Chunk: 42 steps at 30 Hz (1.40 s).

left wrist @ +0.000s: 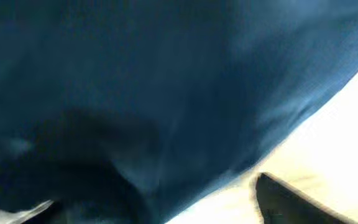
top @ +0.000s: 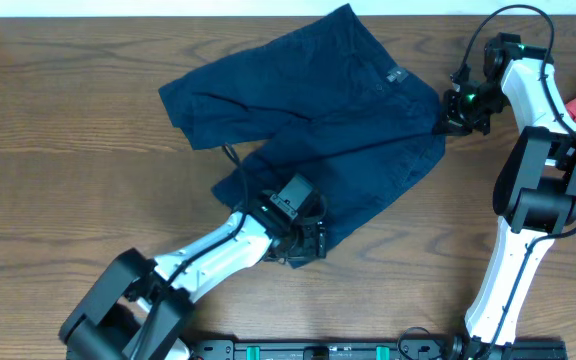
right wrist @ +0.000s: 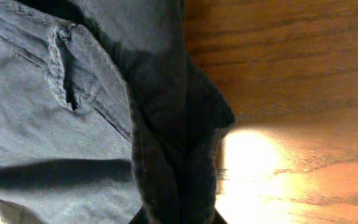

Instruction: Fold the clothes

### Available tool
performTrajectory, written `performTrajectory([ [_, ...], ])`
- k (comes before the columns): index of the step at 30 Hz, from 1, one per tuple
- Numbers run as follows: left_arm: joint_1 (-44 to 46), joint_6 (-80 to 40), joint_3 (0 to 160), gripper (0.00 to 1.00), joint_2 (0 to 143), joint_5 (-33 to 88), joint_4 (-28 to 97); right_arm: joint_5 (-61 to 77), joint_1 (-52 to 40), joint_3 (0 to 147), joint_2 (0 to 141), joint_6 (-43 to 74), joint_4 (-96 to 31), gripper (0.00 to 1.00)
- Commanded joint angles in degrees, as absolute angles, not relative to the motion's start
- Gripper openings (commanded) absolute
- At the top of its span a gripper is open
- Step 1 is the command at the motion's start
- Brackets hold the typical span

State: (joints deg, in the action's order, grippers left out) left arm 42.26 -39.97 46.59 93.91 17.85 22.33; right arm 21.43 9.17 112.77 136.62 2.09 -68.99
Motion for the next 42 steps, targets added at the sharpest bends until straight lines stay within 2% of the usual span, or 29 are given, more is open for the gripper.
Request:
performTrajectory([
  [1,41.7,-40.8,45.7,0.36,98.8,19.6,21.5,22.1,9.0,113.6,137.1,0.7,-69.5,0.01],
  [2,41.3,-40.9,45.7,0.12,99.0,20.2,21.2,22.1,9.0,113.6,137.1,0.6,-69.5,0.01],
  [3,40.9,-41.3,45.7,0.06,99.0,20.2,21.1,22.1,9.0,113.6,137.1,0.6,-69.6,0.01],
  [10,40.3,-41.7,46.6,0.06,96.1,16.1,22.3,22.1,8.9,113.6,137.1,-0.1,-68.8,0.01],
  [15,39.8,-41.2,51.5,0.06,88.1,3.3,32.6,22.1,8.9,113.6,135.6,-0.1,-65.8,0.01],
  [19,36.1,-38.9,56.0,0.06,80.1,-3.2,38.8,20.4,8.9,113.6,132.6,0.2,-62.4,0.01],
  [29,20.8,-31.3,61.0,0.06,67.9,-3.0,43.7,16.2,9.0,113.6,117.1,0.6,-63.5,0.01],
  [37,18.4,-29.9,61.3,0.06,67.7,-1.9,43.9,9.1,9.0,113.6,106.2,0.8,-73.7,0.02],
  [42,18.4,-28.5,63.7,0.06,67.9,1.5,43.8,9.7,8.6,113.6,103.7,1.7,-79.2,0.01],
])
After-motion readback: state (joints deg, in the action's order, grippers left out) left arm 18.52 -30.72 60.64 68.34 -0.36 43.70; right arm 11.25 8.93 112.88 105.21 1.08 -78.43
